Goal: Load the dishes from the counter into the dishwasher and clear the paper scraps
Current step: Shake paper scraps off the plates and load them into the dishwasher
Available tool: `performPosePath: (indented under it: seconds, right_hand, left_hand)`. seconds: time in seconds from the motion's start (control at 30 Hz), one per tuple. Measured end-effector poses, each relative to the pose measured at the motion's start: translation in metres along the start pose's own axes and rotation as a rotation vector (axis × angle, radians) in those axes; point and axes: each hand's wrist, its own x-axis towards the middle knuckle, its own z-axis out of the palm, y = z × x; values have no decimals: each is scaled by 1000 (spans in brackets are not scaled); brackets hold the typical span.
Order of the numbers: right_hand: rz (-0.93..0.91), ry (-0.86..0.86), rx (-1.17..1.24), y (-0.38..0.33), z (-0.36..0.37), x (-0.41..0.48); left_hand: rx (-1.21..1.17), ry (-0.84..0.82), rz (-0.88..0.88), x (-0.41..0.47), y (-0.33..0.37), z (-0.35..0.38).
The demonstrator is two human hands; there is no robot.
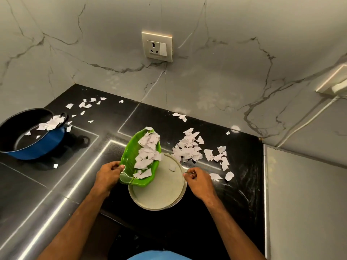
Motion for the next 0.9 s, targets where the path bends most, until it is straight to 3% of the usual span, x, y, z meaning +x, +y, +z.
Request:
performPosePath:
  seconds: [0.17, 0.43, 0.77, 0.9]
  right_hand:
    - [-4, 13, -157, -12, 23, 1]
    - [89, 49, -174, -3, 12, 13]
    - [173, 83, 95, 18, -24, 9]
    - [146, 105, 262, 11, -31, -3]
  left_hand:
    - [-68, 83, -76, -4, -12, -19]
    - [-48, 142, -204, -8, -24, -41]
    - [-12, 160, -255, 6, -41, -52]
    - [168, 168, -204, 1, -35, -51]
